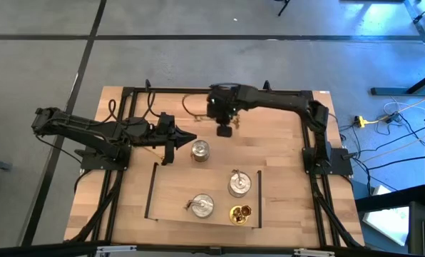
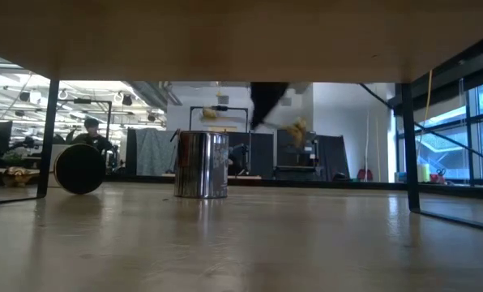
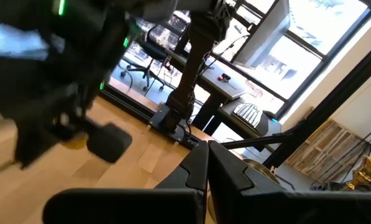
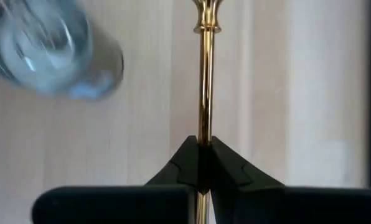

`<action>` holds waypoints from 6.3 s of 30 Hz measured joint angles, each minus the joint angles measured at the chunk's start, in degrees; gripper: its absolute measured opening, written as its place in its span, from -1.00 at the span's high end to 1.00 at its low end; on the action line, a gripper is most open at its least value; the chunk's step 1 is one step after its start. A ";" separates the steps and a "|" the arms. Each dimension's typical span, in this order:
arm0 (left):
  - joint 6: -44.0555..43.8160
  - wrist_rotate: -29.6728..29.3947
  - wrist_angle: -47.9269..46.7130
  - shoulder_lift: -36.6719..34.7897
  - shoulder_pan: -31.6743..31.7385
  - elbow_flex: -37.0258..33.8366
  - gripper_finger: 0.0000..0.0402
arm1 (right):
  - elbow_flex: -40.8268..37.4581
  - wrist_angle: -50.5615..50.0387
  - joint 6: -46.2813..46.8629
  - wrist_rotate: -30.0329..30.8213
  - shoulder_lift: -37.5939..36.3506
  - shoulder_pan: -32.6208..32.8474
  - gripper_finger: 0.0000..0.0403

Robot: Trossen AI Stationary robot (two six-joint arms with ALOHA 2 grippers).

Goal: Pick & Place candle stick holders
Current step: Put the right gold candle holder on the shelf

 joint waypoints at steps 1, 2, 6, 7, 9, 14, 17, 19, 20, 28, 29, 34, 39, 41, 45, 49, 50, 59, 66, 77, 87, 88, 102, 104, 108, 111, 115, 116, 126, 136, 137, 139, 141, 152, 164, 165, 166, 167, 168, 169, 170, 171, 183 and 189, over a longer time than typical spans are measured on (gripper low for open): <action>-0.02 -0.02 0.00 0.00 0.00 0.00 0.99 | 2.32 -0.36 0.10 -0.02 0.00 0.00 0.92; -0.02 -0.07 -0.03 -0.09 0.00 0.00 0.99 | 4.60 -0.54 0.50 -0.02 0.00 0.00 0.92; -1.12 0.05 -0.26 -0.98 0.00 0.04 0.99 | 13.85 -1.61 3.86 -1.47 0.00 -0.03 0.92; -1.25 0.81 -0.27 -1.34 0.00 0.04 0.99 | 16.03 -2.08 4.64 -1.97 0.00 -0.04 0.92; -1.23 3.15 0.02 -2.17 0.02 0.07 0.99 | 20.35 -2.44 6.23 -3.50 0.00 -0.02 0.92; -1.06 9.81 -2.93 -5.12 0.00 0.07 0.99 | 29.76 -3.06 10.11 -10.00 -0.01 0.17 0.92; -1.45 12.81 -4.98 -7.10 0.02 0.07 0.99 | 32.36 -1.39 11.57 -12.89 -0.40 0.93 0.92; -1.87 14.89 -5.83 -8.57 0.02 0.07 0.99 | 30.77 1.51 12.98 -15.17 -2.12 1.37 0.92; -1.90 15.39 -6.28 -9.34 0.00 0.07 0.99 | 30.68 2.71 13.86 -17.02 -2.46 1.75 0.92; -0.52 9.73 -8.04 -15.39 0.02 0.04 0.99 | 30.64 13.02 18.25 -24.28 -3.74 6.84 0.92; -0.20 8.97 -8.91 -16.10 0.02 0.04 0.99 | 30.64 14.66 18.25 -24.28 -3.78 7.62 0.92; 0.04 7.64 -11.54 -18.24 0.02 0.04 0.99 | 30.64 16.78 18.19 -24.26 -3.89 11.36 0.92; -0.40 7.19 -12.85 -18.91 0.02 0.04 0.98 | 30.64 17.06 15.91 -23.77 -3.89 16.11 0.92; -0.68 6.78 -12.98 -18.86 0.02 0.04 0.99 | 30.64 17.09 15.25 -21.92 -3.89 17.73 0.92; -0.81 4.86 -12.98 -18.78 0.02 0.04 0.99 | 30.64 16.62 16.18 -21.29 -3.89 18.42 0.92; -0.88 2.78 -12.98 -18.77 0.02 0.04 0.99 | 30.64 16.15 16.32 -20.81 -3.87 18.34 0.92; -0.90 2.43 -12.98 -18.75 0.02 0.04 0.99 | 30.64 16.12 16.35 -20.81 -3.87 18.37 0.92; -0.94 -0.01 -12.96 -18.75 0.02 0.04 0.99 | 26.13 18.42 18.72 -21.82 -5.11 18.36 0.92; -0.94 -0.61 -12.90 -18.71 0.02 0.04 0.99 | 5.05 39.20 25.60 -19.21 -15.34 18.43 0.92; 5.87 -3.07 -7.85 -10.71 0.93 0.00 0.94 | -21.46 61.01 31.02 -2.14 -29.81 20.21 0.92; 5.94 10.72 5.59 -0.68 9.14 1.92 0.79 | -28.51 68.36 32.77 -3.21 -30.45 19.24 0.92; 5.57 12.30 5.61 -0.68 9.80 1.92 0.77 | -28.51 67.89 32.33 -3.21 -30.42 19.37 0.92; 0.93 16.44 13.34 0.02 10.48 1.92 0.63 | -41.63 91.53 37.12 -3.10 -30.35 19.15 0.92; 0.30 16.44 13.76 0.74 9.90 1.92 0.63 | -41.62 90.17 36.54 -2.99 -30.36 19.06 0.92; 1.90 17.13 14.05 3.74 8.38 3.35 0.63 | -41.41 87.25 36.18 -2.36 -29.65 19.24 0.92; 4.19 18.80 14.00 6.04 7.52 5.16 0.63 | -41.42 87.25 36.23 -2.07 -29.27 19.77 0.92; 4.51 21.51 13.76 8.51 7.41 7.03 0.63 | -41.38 87.39 36.26 -1.66 -29.23 19.98 0.92; 4.52 21.64 13.70 8.95 7.41 7.21 0.63 | -41.38 87.31 36.27 -1.64 -29.22 19.98 0.92; 4.61 21.66 13.84 10.99 7.45 8.04 0.63 | -41.38 85.48 37.35 -1.51 -29.22 19.98 0.92; 4.63 21.56 14.12 10.97 7.42 8.04 0.63 | -41.38 84.21 37.55 -0.78 -29.20 19.98 0.92; 4.62 21.55 14.11 10.97 7.43 8.04 0.63 | -41.38 84.08 37.55 -0.57 -29.20 19.98 0.92; 4.63 21.43 14.12 10.97 7.44 8.04 0.63 | -41.38 84.08 37.54 -0.21 -29.20 19.98 0.92; 4.63 21.33 14.11 10.97 7.45 8.04 0.63 | -41.38 83.95 37.60 -0.17 -29.20 19.98 0.92; 4.65 20.02 13.95 10.97 7.63 8.04 0.74 | -41.36 83.21 37.74 0.51 -29.18 19.98 0.92; 5.16 20.02 13.33 10.97 7.65 8.04 0.94 | -41.29 81.89 38.34 1.33 -29.18 20.00 0.90; 4.95 20.04 13.31 10.97 7.63 8.04 0.94 | -41.29 81.89 38.22 1.33 -29.18 20.00 0.87; 4.51 20.06 13.20 10.97 7.63 8.04 0.94 | -41.29 81.89 38.02 1.30 -29.18 20.00 0.82; 3.90 20.48 13.10 10.97 7.63 8.04 0.95 | -41.29 81.89 37.75 1.28 -29.18 20.00 0.75; 3.47 20.93 13.09 10.97 7.63 8.04 0.95 | -41.29 81.89 37.74 1.28 -29.18 20.02 0.68; 2.97 21.25 12.97 10.97 7.61 8.04 0.95 | -41.29 81.87 37.74 1.25 -29.18 20.02 0.60; 2.50 21.84 12.73 10.97 7.61 8.04 0.95 | -41.29 81.82 37.74 1.27 -29.18 20.03 0.52; 2.22 22.42 12.27 10.97 7.61 8.04 0.95 | -41.29 81.75 37.75 1.27 -29.18 20.08 0.45; 8.13 20.43 9.51 10.38 2.84 8.04 0.95 | -41.31 81.00 46.01 -1.91 -29.16 20.37 -0.16; 11.52 15.43 4.96 8.96 0.35 8.15 0.95 | -41.42 77.01 49.12 -3.03 -30.97 20.31 -0.30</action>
